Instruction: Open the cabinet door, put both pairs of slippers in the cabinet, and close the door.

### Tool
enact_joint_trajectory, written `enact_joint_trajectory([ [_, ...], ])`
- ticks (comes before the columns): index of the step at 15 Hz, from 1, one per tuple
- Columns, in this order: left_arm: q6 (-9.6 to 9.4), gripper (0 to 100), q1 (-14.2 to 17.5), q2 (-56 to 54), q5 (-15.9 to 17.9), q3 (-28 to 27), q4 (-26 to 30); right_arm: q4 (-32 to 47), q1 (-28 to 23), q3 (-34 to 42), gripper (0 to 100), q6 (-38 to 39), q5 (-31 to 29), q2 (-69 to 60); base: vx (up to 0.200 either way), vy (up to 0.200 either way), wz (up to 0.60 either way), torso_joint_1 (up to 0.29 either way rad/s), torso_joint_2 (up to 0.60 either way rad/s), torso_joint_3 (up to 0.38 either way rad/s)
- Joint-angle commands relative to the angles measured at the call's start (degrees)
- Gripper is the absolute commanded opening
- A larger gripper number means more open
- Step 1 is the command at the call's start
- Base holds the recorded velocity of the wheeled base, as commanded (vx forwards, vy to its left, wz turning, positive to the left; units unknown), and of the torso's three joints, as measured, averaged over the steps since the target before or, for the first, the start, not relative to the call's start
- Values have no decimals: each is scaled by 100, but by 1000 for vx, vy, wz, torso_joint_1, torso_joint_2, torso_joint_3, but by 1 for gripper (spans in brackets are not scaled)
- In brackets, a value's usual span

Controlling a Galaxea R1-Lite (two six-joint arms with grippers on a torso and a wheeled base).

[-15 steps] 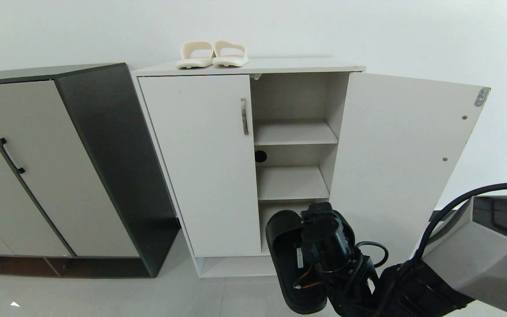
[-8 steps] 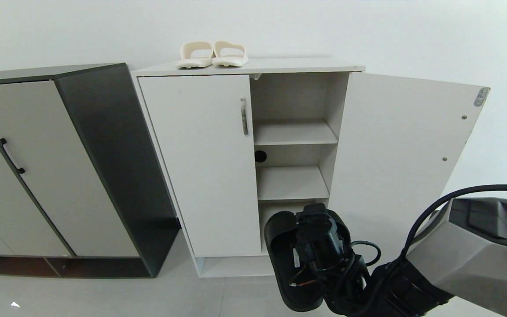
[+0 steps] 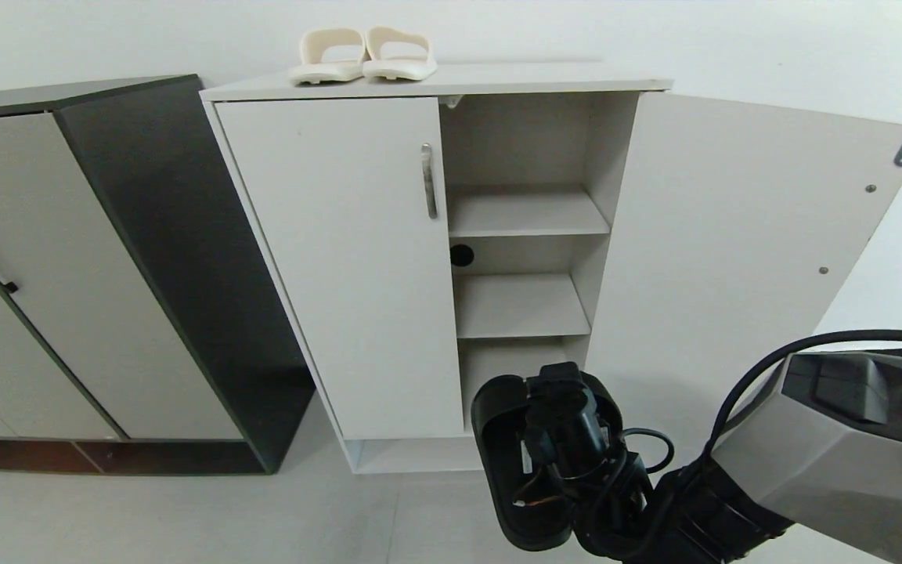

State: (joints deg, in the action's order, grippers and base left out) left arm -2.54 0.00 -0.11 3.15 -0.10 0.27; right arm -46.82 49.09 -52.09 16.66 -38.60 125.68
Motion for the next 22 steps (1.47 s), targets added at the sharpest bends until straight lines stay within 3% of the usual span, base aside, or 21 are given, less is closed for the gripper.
enact_joint_trajectory([
  [1, -1, 0, 0, 11, 2, 1, 0, -90, -5, 6, 0, -5, 1, 17, 0, 0, 0, 2, 2, -203],
  [7, 7, 0, 0, 11, 2, 1, 0, -450, -40, 23, 0, -102, -16, -18, 0, 0, 0, 5, 3, -198],
  [10, -10, 0, 0, 11, 2, 1, 0, -1540, -22, 322, 0, -708, -96, 44, 0, 0, 0, 2, 4, -201],
  [12, -10, 0, 0, 11, 2, 1, 0, -2815, -31, 542, 0, -1183, -96, 404, 0, 0, 0, 5, 7, -200],
  [14, -10, 0, 0, 11, 2, 1, 0, -3201, -84, 498, 0, -1306, -96, 571, 0, 0, 0, 0, 0, -200],
  [22, -10, 0, 0, 11, 2, 1, 0, -3210, -172, 384, 0, -1315, -122, 510, 0, 0, 0, 0, 1, -56],
])
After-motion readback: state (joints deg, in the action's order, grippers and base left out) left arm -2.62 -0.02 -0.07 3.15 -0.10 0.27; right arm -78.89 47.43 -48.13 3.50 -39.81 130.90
